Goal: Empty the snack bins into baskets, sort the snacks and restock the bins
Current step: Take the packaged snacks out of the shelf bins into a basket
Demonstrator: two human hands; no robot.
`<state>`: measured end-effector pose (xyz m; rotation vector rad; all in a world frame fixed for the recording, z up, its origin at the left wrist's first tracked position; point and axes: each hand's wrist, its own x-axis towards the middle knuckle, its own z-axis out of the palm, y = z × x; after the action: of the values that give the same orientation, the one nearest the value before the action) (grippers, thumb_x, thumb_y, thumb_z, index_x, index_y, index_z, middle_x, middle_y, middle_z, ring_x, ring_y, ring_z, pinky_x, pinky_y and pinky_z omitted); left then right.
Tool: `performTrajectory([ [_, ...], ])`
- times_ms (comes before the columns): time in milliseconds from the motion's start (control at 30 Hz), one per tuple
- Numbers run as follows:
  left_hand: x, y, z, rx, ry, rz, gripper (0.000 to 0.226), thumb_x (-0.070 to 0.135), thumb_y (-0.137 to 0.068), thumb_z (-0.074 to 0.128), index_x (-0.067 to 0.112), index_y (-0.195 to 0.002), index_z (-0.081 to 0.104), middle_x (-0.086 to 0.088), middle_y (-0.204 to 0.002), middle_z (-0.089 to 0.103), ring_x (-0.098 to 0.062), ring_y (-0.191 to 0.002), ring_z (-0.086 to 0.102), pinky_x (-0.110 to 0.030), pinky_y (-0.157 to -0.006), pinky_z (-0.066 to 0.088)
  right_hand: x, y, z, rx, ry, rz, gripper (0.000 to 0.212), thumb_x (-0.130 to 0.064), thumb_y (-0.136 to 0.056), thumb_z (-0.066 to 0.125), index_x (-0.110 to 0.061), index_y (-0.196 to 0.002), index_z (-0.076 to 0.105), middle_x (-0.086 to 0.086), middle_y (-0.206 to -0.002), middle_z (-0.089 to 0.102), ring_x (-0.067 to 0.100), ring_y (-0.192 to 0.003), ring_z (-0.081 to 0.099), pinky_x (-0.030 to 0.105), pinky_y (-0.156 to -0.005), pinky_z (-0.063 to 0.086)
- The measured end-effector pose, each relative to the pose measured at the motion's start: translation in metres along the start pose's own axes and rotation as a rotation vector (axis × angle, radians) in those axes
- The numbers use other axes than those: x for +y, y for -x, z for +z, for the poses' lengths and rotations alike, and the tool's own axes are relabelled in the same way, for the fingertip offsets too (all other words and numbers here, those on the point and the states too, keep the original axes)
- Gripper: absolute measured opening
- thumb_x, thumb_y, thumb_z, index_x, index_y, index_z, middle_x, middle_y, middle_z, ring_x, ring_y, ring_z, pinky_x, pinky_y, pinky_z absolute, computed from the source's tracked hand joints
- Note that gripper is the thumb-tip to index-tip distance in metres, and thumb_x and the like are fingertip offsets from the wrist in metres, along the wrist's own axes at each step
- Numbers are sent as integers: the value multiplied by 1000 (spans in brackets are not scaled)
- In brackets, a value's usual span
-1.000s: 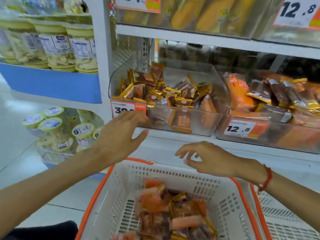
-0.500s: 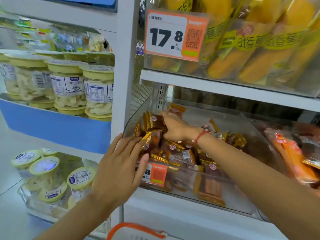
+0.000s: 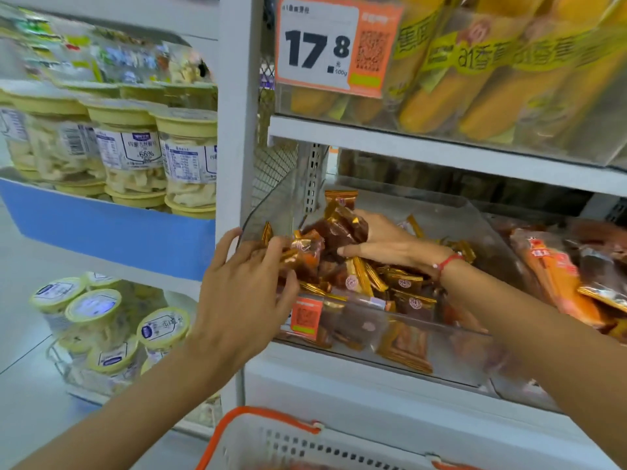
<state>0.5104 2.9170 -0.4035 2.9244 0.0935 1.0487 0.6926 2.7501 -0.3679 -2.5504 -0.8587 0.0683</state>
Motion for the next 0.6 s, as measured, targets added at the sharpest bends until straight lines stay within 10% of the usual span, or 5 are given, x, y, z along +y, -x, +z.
performTrajectory([
  [133, 13, -29, -17, -322, -35, -118, 27, 39, -98, 45, 19, -107, 61, -6, -96, 69, -29, -94, 63, -33, -81, 38, -8, 51, -17, 97, -127, 4, 56, -20, -79, 77, -12, -128, 51, -3, -113, 62, 8, -100, 59, 10, -77, 41],
  [233, 15, -47, -21, -477, -34, -138, 29, 43, -97, 50, 18, -107, 64, -7, -106, 65, -32, -101, 60, -32, -73, 35, -14, 90, -28, 140, -132, 15, 55, -22, -75, 79, -16, -123, 52, -4, -111, 61, 15, -104, 59, 25, -85, 47],
  [333, 18, -42, -33, -313, 32, -108, 32, 44, -100, 45, 20, -104, 64, -7, -97, 67, -32, -94, 62, -31, -66, 35, -17, 134, -43, 200, -196, -32, 47, -29, -71, 78, -22, -111, 55, -5, -105, 65, 16, -97, 62, 42, -89, 52],
  [500, 37, 0, -80, 93, 359, -56, 22, 49, -100, 41, 33, -88, 51, 9, -69, 57, -21, -67, 57, -28, -51, 34, -40, 217, -66, 203, -356, -109, 44, -18, -78, 77, -26, -115, 55, -10, -107, 63, 7, -96, 63, 26, -82, 56],
  [600, 48, 36, -94, 59, 385, 29, 32, 56, -99, 38, 30, -85, 52, 7, -73, 64, -22, -67, 62, -34, -54, 47, -48, 260, -54, 42, -349, -114, 39, -13, -78, 77, -26, -109, 56, -10, -94, 62, 17, -73, 64, 31, -59, 56],
])
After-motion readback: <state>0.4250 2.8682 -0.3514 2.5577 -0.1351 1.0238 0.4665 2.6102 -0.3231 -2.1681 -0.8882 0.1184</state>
